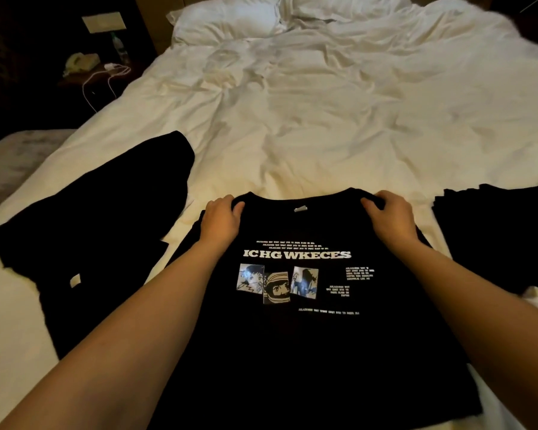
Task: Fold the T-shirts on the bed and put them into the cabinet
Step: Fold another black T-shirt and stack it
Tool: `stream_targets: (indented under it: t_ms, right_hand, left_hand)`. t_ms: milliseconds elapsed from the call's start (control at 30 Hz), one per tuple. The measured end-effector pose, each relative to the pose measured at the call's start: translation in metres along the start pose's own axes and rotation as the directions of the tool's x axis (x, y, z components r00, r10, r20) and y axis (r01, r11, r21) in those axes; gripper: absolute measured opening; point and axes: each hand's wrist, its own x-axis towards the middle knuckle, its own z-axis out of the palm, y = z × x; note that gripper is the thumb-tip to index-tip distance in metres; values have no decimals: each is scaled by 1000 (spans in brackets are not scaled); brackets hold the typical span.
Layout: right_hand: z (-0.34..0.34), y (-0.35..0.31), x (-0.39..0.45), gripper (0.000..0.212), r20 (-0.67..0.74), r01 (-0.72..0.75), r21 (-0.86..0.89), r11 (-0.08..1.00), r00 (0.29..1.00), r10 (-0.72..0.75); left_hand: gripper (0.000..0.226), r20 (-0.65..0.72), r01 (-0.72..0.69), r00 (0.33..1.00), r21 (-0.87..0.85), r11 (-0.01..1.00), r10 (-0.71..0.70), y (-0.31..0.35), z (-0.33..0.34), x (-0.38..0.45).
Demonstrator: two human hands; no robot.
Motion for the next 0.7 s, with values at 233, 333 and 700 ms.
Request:
stream_targets:
  t_ms: [233,333,700]
  right_hand:
    - [11,7,-12,40,19,89,-47,995,996,-88]
    - [11,5,-35,59,21,149,-55,987,989,-148]
    - [4,-13,-181,50,181,173,-49,984,970,-161]
  left_hand:
    - [48,57,70,996,-12,997,-70,14,0,-15]
    - [66,127,71,990,-86,994,-59,23,-7,-39]
    - [56,287,20,957,-210,978,42,24,-38,-193]
